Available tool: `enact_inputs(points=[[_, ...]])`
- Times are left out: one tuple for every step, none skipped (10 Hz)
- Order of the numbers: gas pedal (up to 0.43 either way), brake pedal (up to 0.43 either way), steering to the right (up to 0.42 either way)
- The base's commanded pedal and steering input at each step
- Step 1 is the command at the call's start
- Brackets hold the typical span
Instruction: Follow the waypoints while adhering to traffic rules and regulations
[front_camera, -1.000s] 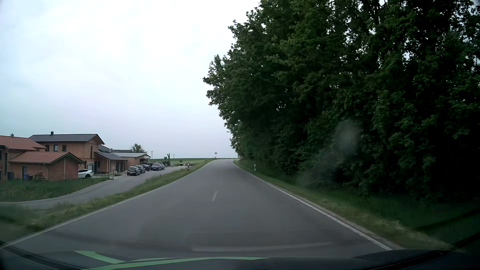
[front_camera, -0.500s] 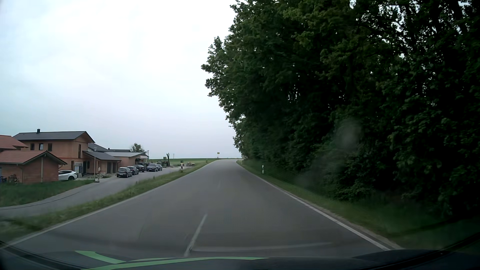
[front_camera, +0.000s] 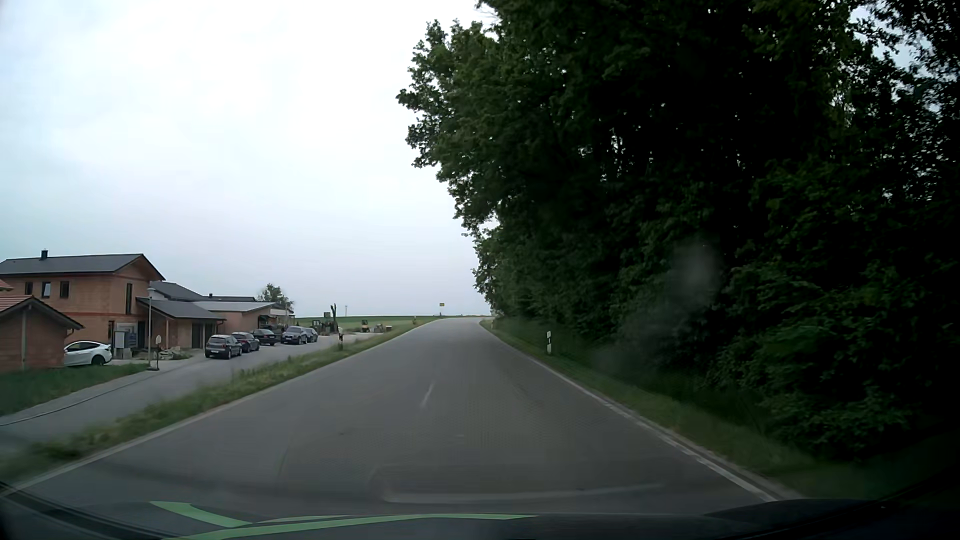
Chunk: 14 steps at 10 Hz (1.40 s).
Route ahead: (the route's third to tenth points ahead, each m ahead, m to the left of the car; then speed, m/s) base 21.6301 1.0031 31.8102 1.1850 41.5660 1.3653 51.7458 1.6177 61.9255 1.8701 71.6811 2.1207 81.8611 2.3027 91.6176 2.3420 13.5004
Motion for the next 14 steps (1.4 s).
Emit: enact_inputs(points=[[0.189, 0.0, -0.008], [0.189, 0.0, -0.008], [0.189, 0.0, -0.008], [0.189, 0.0, -0.008], [0.189, 0.0, -0.008], [0.189, 0.0, -0.008], [0.189, 0.0, -0.008], [0.189, 0.0, -0.007], [0.189, 0.0, -0.008], [0.189, 0.0, -0.007], [0.189, 0.0, -0.007], [0.189, 0.0, -0.007], [0.189, 0.0, -0.007], [0.189, 0.0, -0.007]])
